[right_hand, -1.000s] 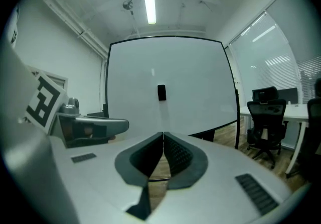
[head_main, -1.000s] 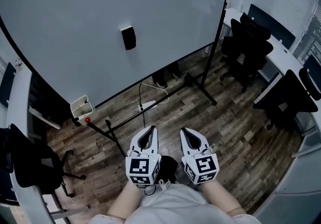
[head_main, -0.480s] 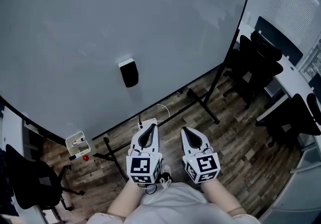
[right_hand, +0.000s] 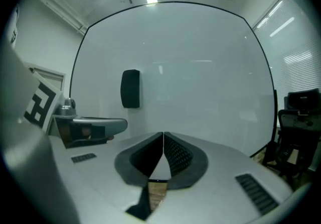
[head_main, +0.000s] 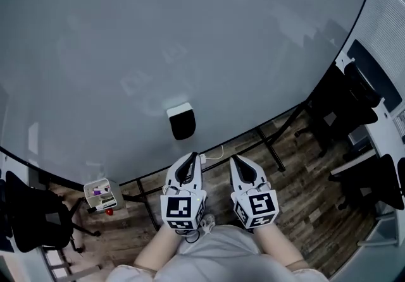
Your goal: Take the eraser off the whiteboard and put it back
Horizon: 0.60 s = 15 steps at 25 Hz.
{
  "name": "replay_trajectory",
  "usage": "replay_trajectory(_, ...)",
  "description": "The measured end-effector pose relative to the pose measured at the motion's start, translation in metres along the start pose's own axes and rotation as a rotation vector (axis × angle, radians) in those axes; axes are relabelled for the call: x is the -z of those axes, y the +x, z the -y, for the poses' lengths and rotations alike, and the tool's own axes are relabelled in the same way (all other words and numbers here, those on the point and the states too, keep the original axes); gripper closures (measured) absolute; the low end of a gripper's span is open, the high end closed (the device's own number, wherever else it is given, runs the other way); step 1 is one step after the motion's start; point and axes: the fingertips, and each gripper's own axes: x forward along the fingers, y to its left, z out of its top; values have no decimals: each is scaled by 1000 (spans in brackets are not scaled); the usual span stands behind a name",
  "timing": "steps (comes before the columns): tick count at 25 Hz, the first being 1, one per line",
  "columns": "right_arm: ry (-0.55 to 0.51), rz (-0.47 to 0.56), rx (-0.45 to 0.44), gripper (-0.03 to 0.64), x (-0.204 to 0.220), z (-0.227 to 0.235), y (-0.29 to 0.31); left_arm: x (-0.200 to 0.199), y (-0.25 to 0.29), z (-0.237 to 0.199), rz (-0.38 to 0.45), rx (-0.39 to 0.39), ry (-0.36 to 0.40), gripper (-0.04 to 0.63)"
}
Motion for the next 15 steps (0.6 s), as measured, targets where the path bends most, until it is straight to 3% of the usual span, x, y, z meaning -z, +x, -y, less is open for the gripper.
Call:
replay_trajectory(8, -47, 3, -220, 589, -13, -16, 48, -12, 1, -32, 18, -204, 7, 578)
replay_trajectory(15, -86, -8, -390, 589, -21, -17, 67, -21, -1, -30, 35, -368, 5, 577)
